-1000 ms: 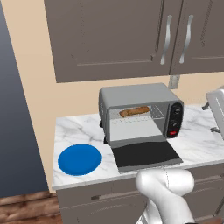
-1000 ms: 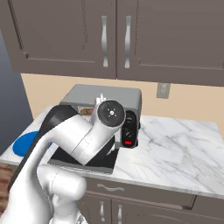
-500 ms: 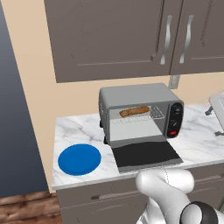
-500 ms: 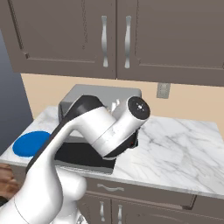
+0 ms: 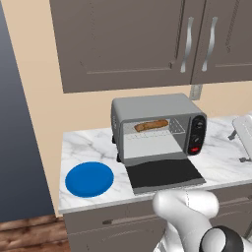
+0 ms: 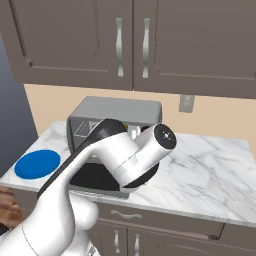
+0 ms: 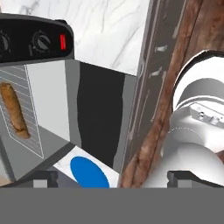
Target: Pull the toaster oven rack outwards. Pick up the baguette from the plate and place it on the toaster oven rack. Close the toaster oven door fully and set the temperature to the lowest setting.
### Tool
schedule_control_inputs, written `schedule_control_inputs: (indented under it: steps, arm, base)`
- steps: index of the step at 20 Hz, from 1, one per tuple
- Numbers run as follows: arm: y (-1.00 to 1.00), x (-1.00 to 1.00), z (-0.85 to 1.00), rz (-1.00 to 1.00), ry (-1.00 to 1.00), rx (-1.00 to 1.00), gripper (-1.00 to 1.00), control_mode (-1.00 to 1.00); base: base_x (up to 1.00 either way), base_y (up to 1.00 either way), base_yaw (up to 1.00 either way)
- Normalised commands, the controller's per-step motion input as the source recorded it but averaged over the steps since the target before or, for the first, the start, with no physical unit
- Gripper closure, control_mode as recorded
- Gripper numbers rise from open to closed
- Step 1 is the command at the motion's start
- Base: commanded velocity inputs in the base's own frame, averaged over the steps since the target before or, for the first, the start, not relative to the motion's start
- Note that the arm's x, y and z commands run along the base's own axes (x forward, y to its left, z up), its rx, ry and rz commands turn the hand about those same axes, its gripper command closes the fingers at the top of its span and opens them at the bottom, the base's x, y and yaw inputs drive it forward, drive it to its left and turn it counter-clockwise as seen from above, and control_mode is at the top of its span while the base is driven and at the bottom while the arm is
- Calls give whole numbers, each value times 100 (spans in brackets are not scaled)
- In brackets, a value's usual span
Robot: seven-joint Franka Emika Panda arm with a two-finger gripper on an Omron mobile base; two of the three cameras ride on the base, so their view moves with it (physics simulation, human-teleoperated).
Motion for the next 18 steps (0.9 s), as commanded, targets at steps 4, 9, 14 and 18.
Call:
schedule_control_inputs:
  steps: [4,9,14,18]
  arm:
    - [-8,0,-29,0,4,7,-100,-100]
    - [-23,0,-14,0,9,12,-100,-100]
    - [-28,0,-14,0,13,17,-100,-100]
    - [-14,0,-32,0,10,8,-100,-100]
  base:
    - [0,0,0]
    - [0,0,0]
    - [0,0,0]
    - [0,0,0]
